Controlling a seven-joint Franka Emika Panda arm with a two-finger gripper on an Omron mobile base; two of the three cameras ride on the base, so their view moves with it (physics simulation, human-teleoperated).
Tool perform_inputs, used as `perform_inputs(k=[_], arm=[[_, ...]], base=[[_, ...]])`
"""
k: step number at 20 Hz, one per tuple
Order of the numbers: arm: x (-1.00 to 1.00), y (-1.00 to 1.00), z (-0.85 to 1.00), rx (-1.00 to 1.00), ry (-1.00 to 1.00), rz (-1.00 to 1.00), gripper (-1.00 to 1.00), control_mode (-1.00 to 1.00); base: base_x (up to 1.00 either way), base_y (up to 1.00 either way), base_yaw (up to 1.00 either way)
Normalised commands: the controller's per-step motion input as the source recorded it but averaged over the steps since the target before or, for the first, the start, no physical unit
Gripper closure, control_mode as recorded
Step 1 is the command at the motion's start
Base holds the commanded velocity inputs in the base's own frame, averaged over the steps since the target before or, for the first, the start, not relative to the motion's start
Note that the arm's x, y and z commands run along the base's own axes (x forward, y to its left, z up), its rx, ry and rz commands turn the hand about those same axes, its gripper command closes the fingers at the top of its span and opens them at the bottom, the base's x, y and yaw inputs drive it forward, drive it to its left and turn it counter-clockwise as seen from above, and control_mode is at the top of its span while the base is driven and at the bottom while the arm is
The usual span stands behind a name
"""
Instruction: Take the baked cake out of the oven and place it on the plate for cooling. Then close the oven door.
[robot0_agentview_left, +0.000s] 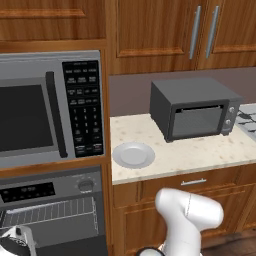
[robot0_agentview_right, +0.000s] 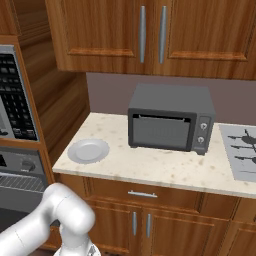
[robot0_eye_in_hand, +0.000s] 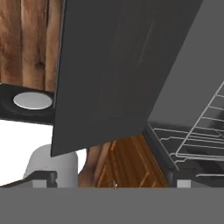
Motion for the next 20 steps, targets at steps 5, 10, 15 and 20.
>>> perform_inputs(k=[5,10,15,20], arm=[[0.06,-0.13,0.0,0.09,0.0,0.14,-1.0,-1.0],[0.08,-0.1,0.0,0.01,0.0,0.11,-1.0,-1.0],[0.08,-0.11,0.0,0.0,0.0,0.11,-1.0,-1.0],[0.1,-0.13,0.0,0.0,0.01,0.1,-1.0,-1.0]], base=[[0.0,0.0,0.0],[0.0,0.0,0.0],[0.0,0.0,0.0],[0.0,0.0,0.0]])
